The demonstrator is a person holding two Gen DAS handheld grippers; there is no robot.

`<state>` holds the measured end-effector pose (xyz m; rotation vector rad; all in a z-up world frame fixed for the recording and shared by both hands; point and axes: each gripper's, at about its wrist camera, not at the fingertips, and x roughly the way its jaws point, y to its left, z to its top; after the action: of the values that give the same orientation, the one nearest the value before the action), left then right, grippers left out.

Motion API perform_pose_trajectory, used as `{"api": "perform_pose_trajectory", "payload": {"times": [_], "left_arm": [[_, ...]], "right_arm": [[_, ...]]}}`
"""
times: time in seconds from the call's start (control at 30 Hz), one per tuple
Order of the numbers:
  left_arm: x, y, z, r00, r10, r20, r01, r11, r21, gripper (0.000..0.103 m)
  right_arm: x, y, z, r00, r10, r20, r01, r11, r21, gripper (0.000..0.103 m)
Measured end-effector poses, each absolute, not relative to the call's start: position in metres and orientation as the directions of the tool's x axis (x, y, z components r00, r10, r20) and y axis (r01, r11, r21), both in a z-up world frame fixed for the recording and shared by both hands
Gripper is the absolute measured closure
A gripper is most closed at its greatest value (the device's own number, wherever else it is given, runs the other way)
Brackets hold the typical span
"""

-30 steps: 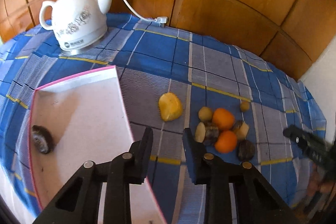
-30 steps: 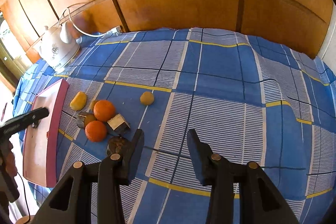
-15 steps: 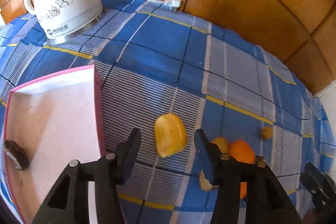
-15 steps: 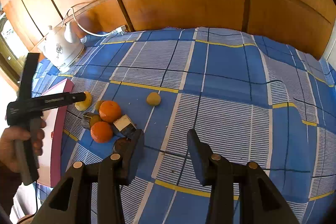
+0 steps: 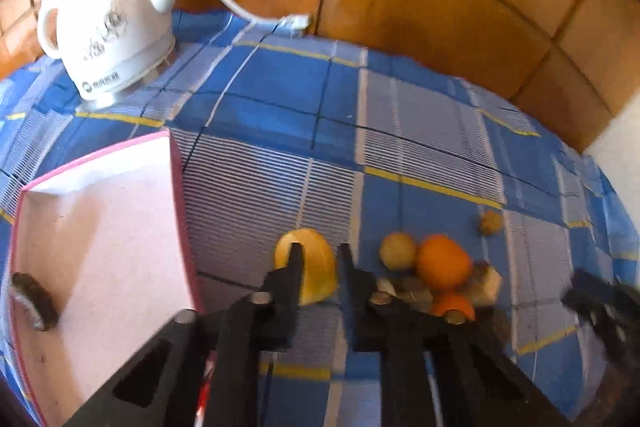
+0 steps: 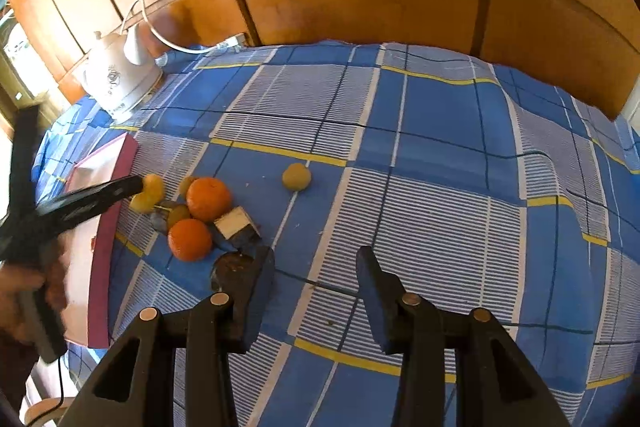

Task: Organize fruits
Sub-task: 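Grasp the yellow fruit chunk with the left gripper and lift it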

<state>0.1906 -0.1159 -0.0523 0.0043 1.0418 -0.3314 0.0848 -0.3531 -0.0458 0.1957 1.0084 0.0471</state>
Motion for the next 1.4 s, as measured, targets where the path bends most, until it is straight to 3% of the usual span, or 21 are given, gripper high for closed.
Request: {"api": "perform_pose_trajectory", "payload": {"times": [0.07,0.3,0.43,0.57,0.67,0.73,0.8,0.93,1.0,1.07,1.2,1.4], "left_arm": [[0.174,-0.115,-0.045,0.464,-0.299,-0.834,0.322,0.934,-0.156,0.095],[0.132,-0.109,-0.035,0.429,-0.412,-0.804,0.418,0.879,-0.227,0.095],[0.135,-0.103,-0.036,0.407,-0.400,-0.821,0.418,0.881,-0.222,0.095],[0.153,-0.109,-0.036,0.422,-0.321,-0.848,0.412,0.901,-0.136,0.093],[0.174,-0.118,-0.041,0.392,-0.287,-0.874,0.412,0.904,-0.111,0.084],[0.188,-0.126,-0.047,0.374,-0.257,-0.891,0.418,0.904,-0.086,0.061],[0.198,-0.130,-0.053,0.380,-0.207,-0.902,0.400,0.916,-0.042,0.050],[0.213,-0.136,-0.075,0.330,-0.139,-0.934,0.394,0.919,0.002,0.052],[0.215,-0.138,-0.085,0.317,-0.118,-0.941,0.398,0.917,0.019,0.063],[0.211,-0.136,-0.085,0.364,-0.122,-0.924,0.408,0.912,0.040,0.067],[0.203,-0.125,-0.078,0.395,-0.160,-0.904,0.392,0.920,0.009,0.073],[0.156,-0.114,-0.043,0.458,-0.299,-0.837,0.434,0.897,-0.083,0.074]], "right_arm": [[0.085,-0.354,-0.047,0.532,0.122,-0.838,0.058,0.982,0.180,0.060],[0.082,-0.358,-0.049,0.524,0.087,-0.847,0.088,0.984,0.156,0.060],[0.081,-0.360,-0.046,0.532,0.093,-0.842,0.089,0.982,0.165,0.060],[0.082,-0.359,-0.045,0.533,0.098,-0.841,0.085,0.982,0.168,0.060],[0.082,-0.358,-0.044,0.533,0.110,-0.839,0.075,0.982,0.176,0.060],[0.082,-0.358,-0.044,0.534,0.115,-0.838,0.073,0.981,0.181,0.060],[0.083,-0.359,-0.045,0.534,0.121,-0.837,0.077,0.979,0.191,0.060],[0.084,-0.362,-0.045,0.536,0.131,-0.834,0.089,0.974,0.210,0.060],[0.085,-0.363,-0.045,0.535,0.131,-0.835,0.093,0.973,0.213,0.060],[0.085,-0.363,-0.045,0.535,0.131,-0.835,0.094,0.972,0.213,0.060],[0.084,-0.364,-0.045,0.535,0.126,-0.835,0.098,0.973,0.210,0.060],[0.084,-0.368,-0.045,0.541,0.112,-0.834,0.114,0.972,0.204,0.060]]}}
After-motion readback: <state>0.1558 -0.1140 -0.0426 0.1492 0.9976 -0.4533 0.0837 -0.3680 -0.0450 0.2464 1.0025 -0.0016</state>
